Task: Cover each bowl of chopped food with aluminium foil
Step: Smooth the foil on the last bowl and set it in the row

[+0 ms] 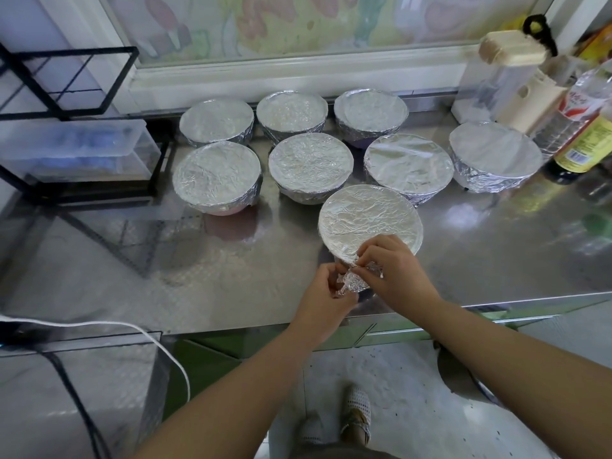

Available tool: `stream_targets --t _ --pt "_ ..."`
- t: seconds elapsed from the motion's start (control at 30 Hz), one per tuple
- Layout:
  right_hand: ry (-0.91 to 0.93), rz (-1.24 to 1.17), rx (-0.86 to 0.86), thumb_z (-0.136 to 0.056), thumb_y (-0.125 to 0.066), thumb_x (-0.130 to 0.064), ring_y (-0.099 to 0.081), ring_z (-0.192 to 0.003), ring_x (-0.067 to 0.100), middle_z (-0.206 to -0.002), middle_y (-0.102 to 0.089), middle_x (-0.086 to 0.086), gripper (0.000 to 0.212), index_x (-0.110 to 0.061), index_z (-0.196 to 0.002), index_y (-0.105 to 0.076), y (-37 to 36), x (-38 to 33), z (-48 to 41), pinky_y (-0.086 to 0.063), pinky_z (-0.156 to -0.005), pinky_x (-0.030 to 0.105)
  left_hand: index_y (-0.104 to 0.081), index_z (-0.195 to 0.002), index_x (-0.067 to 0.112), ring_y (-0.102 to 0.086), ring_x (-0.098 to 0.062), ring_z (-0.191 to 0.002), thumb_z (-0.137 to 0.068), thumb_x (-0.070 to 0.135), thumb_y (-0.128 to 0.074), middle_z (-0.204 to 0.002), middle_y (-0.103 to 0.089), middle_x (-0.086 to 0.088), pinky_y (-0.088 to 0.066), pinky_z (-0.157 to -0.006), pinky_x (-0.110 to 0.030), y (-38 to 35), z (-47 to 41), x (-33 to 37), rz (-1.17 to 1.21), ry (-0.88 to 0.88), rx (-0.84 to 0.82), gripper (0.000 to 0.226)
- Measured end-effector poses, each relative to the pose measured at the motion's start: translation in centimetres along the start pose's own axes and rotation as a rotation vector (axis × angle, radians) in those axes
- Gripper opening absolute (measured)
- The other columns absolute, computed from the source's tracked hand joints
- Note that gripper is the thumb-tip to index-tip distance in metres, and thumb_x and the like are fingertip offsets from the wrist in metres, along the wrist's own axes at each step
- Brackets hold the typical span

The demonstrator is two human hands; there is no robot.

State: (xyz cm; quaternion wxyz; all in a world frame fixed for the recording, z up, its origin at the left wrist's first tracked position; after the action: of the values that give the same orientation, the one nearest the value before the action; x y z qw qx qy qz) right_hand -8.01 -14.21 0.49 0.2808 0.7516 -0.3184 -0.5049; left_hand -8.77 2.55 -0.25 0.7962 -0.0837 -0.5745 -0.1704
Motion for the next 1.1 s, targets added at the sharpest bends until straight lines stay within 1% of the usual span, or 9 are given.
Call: stream_targets --t 0.1,0.23,0.33,0.4,0.47,0.53,0.7,0.83,1.1 --pt "-0.005 0.012 -0.016 -0.076 -0.088 -0.011 -0.058 -0.092 0.023 -0.093 -0.066 -0.002 0.017 -0.012 -0.078 -0.071 -0.2 -0.1 -0.1 -0.053 -0.081 0.049 -0.056 -0.11 0.02 -0.049 0.002 -0.062 -0.087 0.018 -0.072 -0.084 -0.058 0.002 -0.044 -0.058 -0.014 0.2 -0.2 0.2 -0.15 -0.041 0.041 0.028" --pt "0.048 0.08 -0.023 -0.081 -0.081 -0.033 -0.06 -0.097 0.024 -0.099 -0.067 -0.003 0.018 -0.018 -0.082 -0.072 0.3 -0.5 0.1 -0.05 -0.088 0.054 -0.061 -0.102 0.022 -0.052 0.002 -0.062 -0.088 0.022 -0.071 -0.079 -0.062 0.008 -0.043 -0.058 -0.014 1.0 -0.1 0.3 -0.304 -0.117 0.103 0.016" --pt "-0.064 0.296 -0.203 -0.071 -0.056 -0.085 -0.046 -0.135 0.027 -0.143 -0.052 0.0 0.077 -0.03 -0.123 -0.064 2.0 -1.0 -2.5 -0.03 -0.117 0.053 -0.06 -0.101 0.025 -0.053 0.008 -0.066 -0.09 0.021 -0.071 -0.078 -0.057 0.015 -0.041 -0.064 -0.008 1.7 0.1 0.8 -0.401 -0.169 0.1 0.016" --pt "-0.202 0.373 -0.392 -0.05 -0.044 -0.105 -0.016 -0.153 0.027 -0.167 -0.018 0.003 0.127 -0.033 -0.155 -0.029 3.1 -1.1 -5.7 -0.014 -0.123 0.053 -0.06 -0.105 0.026 -0.053 0.006 -0.071 -0.09 0.02 -0.072 -0.082 -0.056 0.018 -0.04 -0.067 -0.007 2.0 0.1 1.0 -0.446 -0.207 0.093 0.02" --pt "-0.26 0.43 -0.553 -0.039 -0.044 -0.107 0.007 -0.156 0.031 -0.17 0.008 0.008 0.151 -0.032 -0.161 0.005 3.5 -1.0 -8.8 -0.005 -0.123 0.056 -0.061 -0.107 0.024 -0.053 0.002 -0.074 -0.089 0.02 -0.073 -0.083 -0.055 0.018 -0.041 -0.069 -0.009 2.1 0.1 1.0 -0.457 -0.223 0.085 0.022" --pt "-0.286 0.477 -0.672 -0.038 -0.051 -0.104 0.014 -0.155 0.036 -0.168 0.015 0.014 0.158 -0.031 -0.159 0.018 3.2 -1.0 -10.9 -0.001 -0.122 0.058 -0.062 -0.107 0.023 -0.053 0.0 -0.076 -0.088 0.021 -0.073 -0.083 -0.054 0.019 -0.041 -0.07 -0.01 2.2 0.0 1.1 -0.471 -0.225 0.071 0.022" --pt "-0.316 0.573 -0.833 -0.036 -0.055 -0.105 0.014 -0.153 0.042 -0.167 0.016 0.018 0.161 -0.032 -0.156 0.024 2.1 -1.0 -12.1 0.0 -0.122 0.064 -0.062 -0.109 0.026 -0.061 -0.003 -0.086 -0.089 0.029 -0.073 -0.093 -0.063 0.013 -0.05 -0.076 -0.019 2.9 -0.5 1.4 -0.518 -0.216 0.032 0.024" --pt "-0.32 0.599 -0.867 -0.027 -0.051 -0.108 0.02 -0.152 0.042 -0.166 0.022 0.017 0.166 -0.037 -0.153 0.03 1.6 -1.2 -11.9 0.001 -0.12 0.067 -0.067 -0.112 0.02 -0.065 -0.011 -0.089 -0.089 0.03 -0.073 -0.103 -0.067 0.003 -0.053 -0.08 -0.029 3.5 -1.0 1.6 -0.546 -0.209 0.006 0.025" --pt "-0.294 0.626 -0.858 -0.032 -0.052 -0.107 0.018 -0.152 0.043 -0.166 0.021 0.019 0.162 -0.037 -0.152 0.031 1.5 -0.9 -11.6 -0.002 -0.12 0.068 -0.074 -0.097 0.015 -0.057 -0.017 -0.075 -0.093 0.03 -0.068 -0.089 -0.061 -0.003 -0.04 -0.068 -0.028 4.7 -2.6 2.0 -0.587 -0.177 -0.051 0.017"
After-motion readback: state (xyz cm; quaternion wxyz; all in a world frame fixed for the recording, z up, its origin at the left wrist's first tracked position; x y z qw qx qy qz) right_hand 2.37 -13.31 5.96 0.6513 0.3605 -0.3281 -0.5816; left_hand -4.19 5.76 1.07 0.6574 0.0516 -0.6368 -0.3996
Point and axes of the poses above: each hand's wrist, its own z-axis away from the middle knuckle, its own y-axis out of the back of the hand, x = y × z, the point moved 1 cm from there along -z, towards the middle knuckle
